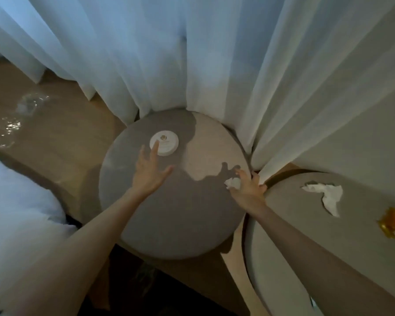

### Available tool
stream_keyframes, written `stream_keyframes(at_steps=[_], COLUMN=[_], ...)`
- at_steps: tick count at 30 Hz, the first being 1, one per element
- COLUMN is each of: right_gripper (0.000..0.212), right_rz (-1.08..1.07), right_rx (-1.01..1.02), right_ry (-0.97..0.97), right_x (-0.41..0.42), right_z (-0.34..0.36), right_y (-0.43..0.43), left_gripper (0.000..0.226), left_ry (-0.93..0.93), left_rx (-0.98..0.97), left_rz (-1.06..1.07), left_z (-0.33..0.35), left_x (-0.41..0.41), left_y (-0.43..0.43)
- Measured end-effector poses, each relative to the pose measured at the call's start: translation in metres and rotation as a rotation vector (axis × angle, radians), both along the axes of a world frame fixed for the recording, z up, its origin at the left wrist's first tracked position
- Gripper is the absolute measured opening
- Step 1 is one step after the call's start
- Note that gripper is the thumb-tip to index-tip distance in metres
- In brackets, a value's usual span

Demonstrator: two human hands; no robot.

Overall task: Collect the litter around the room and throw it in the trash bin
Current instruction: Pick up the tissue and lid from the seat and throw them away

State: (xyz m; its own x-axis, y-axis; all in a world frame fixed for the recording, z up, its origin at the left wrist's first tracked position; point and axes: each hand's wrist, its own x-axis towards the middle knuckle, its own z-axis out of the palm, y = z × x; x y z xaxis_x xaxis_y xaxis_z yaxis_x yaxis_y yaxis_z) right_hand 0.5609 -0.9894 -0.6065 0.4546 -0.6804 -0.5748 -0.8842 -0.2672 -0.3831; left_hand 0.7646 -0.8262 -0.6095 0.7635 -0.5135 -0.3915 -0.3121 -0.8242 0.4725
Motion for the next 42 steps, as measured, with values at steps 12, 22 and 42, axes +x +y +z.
stream_keyframes(at_steps=[12,22,42], right_gripper=[0.040,0.013,0.032], right_rz=[0.035,0.021,0.153], right_rx=[-0.317,-0.274,-0.282], right_ry=[-0.112,-0.232,-0.570], right_x=[0.022,0.029,-0.111], right_z=[-0.129,-0.116,0.121], right_y=[0.006,0.001,0.067], left_gripper=[0.115,0.093,0.096], left_ry=[0.004,-0.123,-0.231], left_rx=[-0.041,-0.032,-0.295], left_rz=[0.142,0.117,-0.168], left_z=[-0.129,-0.117,0.132], left_x=[0.067,0.047,-0.170], left_y=[-0.071,-0.072,0.046])
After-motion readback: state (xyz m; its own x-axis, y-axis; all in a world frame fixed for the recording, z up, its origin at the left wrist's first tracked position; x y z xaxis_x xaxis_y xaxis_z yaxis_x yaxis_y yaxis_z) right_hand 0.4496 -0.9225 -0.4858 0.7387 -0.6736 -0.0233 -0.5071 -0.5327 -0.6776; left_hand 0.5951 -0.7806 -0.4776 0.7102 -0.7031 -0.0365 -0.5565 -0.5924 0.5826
